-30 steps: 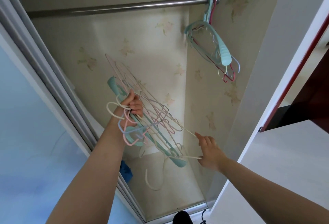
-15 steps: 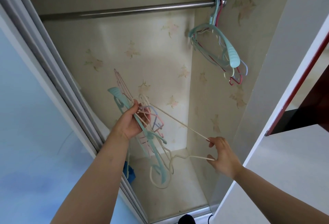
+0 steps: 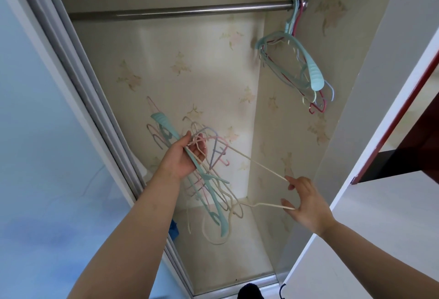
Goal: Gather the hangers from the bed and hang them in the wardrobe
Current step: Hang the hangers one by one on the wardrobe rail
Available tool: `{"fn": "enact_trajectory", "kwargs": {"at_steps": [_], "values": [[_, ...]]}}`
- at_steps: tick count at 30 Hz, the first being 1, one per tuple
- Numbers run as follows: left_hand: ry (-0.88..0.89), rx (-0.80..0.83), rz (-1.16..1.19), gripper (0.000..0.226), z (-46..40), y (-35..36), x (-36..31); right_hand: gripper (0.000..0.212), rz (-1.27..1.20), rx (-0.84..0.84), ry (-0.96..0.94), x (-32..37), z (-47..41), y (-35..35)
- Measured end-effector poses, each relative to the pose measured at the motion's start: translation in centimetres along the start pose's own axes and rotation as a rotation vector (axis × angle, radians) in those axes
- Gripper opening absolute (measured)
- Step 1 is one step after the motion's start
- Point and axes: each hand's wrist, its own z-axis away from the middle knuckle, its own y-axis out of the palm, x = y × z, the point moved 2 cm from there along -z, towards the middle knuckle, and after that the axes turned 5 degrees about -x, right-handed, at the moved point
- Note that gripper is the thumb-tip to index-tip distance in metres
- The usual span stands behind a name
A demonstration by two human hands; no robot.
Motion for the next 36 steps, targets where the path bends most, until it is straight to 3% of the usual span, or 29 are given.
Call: {"fn": "enact_trajectory", "kwargs": {"at_steps": [3, 7, 17, 22, 29, 36], "values": [[0.07, -0.077, -0.01, 0.015, -0.7, 0.1, 0.3, 0.068, 0.04, -0.056, -0.008, 0.7, -0.1, -0.5], [0.166, -0.181, 0.018, 0.019, -0.7, 0.4, 0.5, 0.067, 0.037, -0.015, 0.045, 0.8, 0.3, -0.8], [0.228, -0.157, 0.074, 0.014, -0.7, -0.1, 0.5, 0.065, 0.014, 0.157, 0.164, 0.6, -0.5, -2.3], [0.323, -0.194, 0.082, 0.02, -0.4, 0.6, 0.9, 0.071, 0.211, -0.033, 0.019, 2.0, 0.3, -1.9], [0.173, -0.131, -0.055, 0.036, -0.5, 0.4, 0.9, 0.074, 0.31, -0.116, -0.053, 1.4, -1.0, -2.6], [0.075, -0.048, -0.129, 0.022, -0.4, -0.3, 0.9, 0.077, 0.37, -0.133, -0.131, 0.3, -2.8, -5.4]]}}
